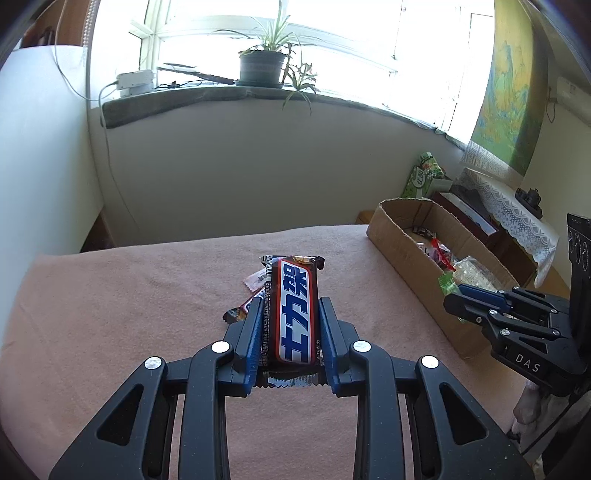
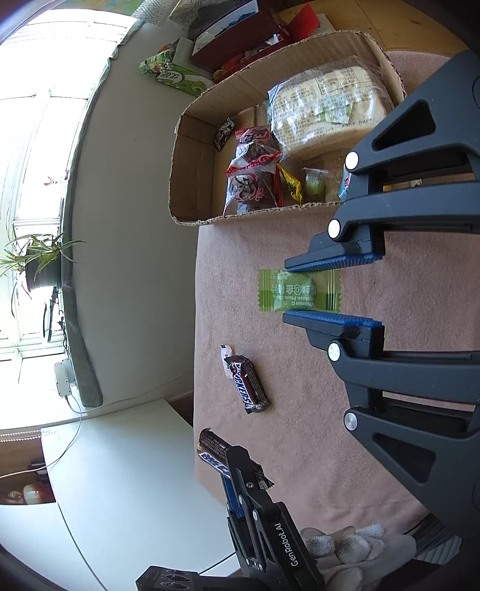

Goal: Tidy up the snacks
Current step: 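Carry the green candy and large Snickers bar into the box and open both tools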

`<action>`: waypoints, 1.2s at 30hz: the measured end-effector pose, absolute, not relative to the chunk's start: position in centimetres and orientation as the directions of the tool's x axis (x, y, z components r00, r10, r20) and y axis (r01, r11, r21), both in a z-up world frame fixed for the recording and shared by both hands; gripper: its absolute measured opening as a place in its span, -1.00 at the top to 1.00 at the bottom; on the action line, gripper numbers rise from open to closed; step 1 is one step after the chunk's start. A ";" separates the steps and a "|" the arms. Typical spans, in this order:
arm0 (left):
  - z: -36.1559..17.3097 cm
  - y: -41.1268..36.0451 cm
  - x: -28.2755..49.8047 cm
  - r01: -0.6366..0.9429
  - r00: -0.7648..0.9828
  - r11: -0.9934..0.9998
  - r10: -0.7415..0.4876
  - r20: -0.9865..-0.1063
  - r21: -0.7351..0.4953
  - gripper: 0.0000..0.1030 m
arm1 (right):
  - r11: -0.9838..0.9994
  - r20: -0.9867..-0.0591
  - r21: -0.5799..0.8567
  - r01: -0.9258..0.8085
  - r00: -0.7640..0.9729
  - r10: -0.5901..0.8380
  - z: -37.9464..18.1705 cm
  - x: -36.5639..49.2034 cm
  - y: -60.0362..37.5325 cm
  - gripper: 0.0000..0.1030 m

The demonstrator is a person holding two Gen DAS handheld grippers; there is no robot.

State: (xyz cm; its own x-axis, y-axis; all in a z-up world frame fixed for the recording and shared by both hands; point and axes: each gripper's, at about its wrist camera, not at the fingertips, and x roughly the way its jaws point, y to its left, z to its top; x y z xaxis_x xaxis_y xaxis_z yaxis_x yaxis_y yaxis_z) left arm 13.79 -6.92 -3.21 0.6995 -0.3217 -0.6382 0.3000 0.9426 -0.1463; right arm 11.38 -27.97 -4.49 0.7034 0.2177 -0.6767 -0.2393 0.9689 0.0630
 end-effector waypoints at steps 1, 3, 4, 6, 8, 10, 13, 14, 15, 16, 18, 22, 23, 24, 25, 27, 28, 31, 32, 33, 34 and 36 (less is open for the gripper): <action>-3.2 -7.4 13.7 0.307 0.700 0.941 -0.327 -0.635 -0.146 0.48 | 0.969 -0.672 0.063 -0.237 0.708 0.217 -4.2 11.3 -28.3 0.58; -2.9 -8.2 13.5 0.320 0.700 0.936 -0.338 -0.629 -0.147 0.48 | 0.971 -0.664 0.065 -0.231 0.716 0.215 -3.8 11.2 -29.1 0.58; -2.8 -8.6 13.4 0.327 0.699 0.933 -0.344 -0.627 -0.147 0.48 | 0.972 -0.660 0.066 -0.227 0.720 0.213 -3.6 11.2 -29.5 0.58; -2.6 -9.5 13.5 0.341 0.697 0.928 -0.355 -0.623 -0.148 0.48 | 0.974 -0.654 0.066 -0.218 0.728 0.207 -3.2 11.2 -30.3 0.58; -2.4 -10.5 13.7 0.355 0.694 0.923 -0.368 -0.619 -0.150 0.48 | 0.976 -0.648 0.064 -0.207 0.735 0.198 -2.9 11.2 -31.2 0.58; -2.1 -11.4 13.9 0.369 0.691 0.917 -0.381 -0.615 -0.153 0.48 | 0.979 -0.643 0.062 -0.192 0.743 0.186 -2.7 11.2 -32.1 0.58; -1.8 -12.8 14.3 0.389 0.687 0.908 -0.397 -0.609 -0.154 0.48 | 0.984 -0.637 0.057 -0.169 0.752 0.167 -2.3 11.2 -33.7 0.58; -1.7 -13.3 14.6 0.394 0.685 0.906 -0.402 -0.608 -0.155 0.48 | 0.985 -0.636 0.055 -0.161 0.755 0.159 -2.2 11.3 -34.2 0.58; -1.6 -13.8 14.8 0.398 0.683 0.904 -0.406 -0.607 -0.156 0.48 | 0.987 -0.635 0.054 -0.151 0.757 0.151 -2.1 11.4 -34.7 0.58; -1.6 -14.2 15.0 0.402 0.681 0.902 -0.411 -0.606 -0.159 0.48 | 0.988 -0.635 0.054 -0.143 0.759 0.145 -2.1 11.4 -35.3 0.58; -1.5 -15.2 15.4 0.416 0.673 0.894 -0.424 -0.606 -0.164 0.48 | 0.991 -0.635 0.053 -0.126 0.761 0.131 -2.0 11.6 -36.3 0.58; -1.7 -17.0 16.4 0.433 0.657 0.886 -0.438 -0.614 -0.169 0.48 | 0.994 -0.638 0.052 -0.101 0.762 0.111 -2.1 12.1 -38.0 0.58; -1.7 -17.4 16.7 0.435 0.653 0.884 -0.441 -0.615 -0.172 0.48 | 0.994 -0.639 0.051 -0.097 0.761 0.107 -2.1 12.2 -38.4 0.58; -1.8 -17.8 16.9 0.437 0.651 0.882 -0.443 -0.617 -0.173 0.48 | 0.994 -0.640 0.050 -0.093 0.762 0.103 -2.1 12.3 -38.7 0.58; -1.9 -18.2 17.0 0.440 0.648 0.881 -0.445 -0.618 -0.173 0.48 | 0.995 -0.640 0.049 -0.090 0.762 0.100 -2.2 12.4 -38.9 0.58; -2.0 -19.0 17.4 0.448 0.640 0.877 -0.451 -0.623 -0.174 0.48 | 0.995 -0.642 0.047 -0.086 0.760 0.096 -2.3 12.7 -39.4 0.58; -2.1 -19.5 17.6 0.452 0.636 0.875 -0.453 -0.625 -0.175 0.48 | 0.995 -0.644 0.048 -0.083 0.759 0.094 -2.4 12.9 -39.6 0.58; -2.2 -20.7 17.9 0.462 0.630 0.871 -0.456 -0.628 -0.169 0.48 | 0.996 -0.650 0.050 -0.077 0.755 0.092 -2.7 13.4 -40.1 0.58; -2.2 -21.0 18.1 0.465 0.628 0.869 -0.458 -0.629 -0.169 0.48 | 0.996 -0.651 0.051 -0.076 0.753 0.091 -2.8 13.5 -40.3 0.58; -2.2 -21.3 18.2 0.468 0.627 0.868 -0.459 -0.629 -0.167 0.48 | 0.996 -0.652 0.051 -0.075 0.753 0.090 -2.9 13.7 -40.5 0.58; -2.2 -21.6 18.4 0.470 0.626 0.867 -0.460 -0.630 -0.165 0.48 | 0.996 -0.653 0.051 -0.073 0.752 0.089 -3.0 13.8 -40.6 0.58; -2.1 -22.2 18.6 0.478 0.623 0.863 -0.464 -0.630 -0.163 0.48 | 0.996 -0.655 0.053 -0.071 0.750 0.088 -3.2 14.1 -40.8 0.58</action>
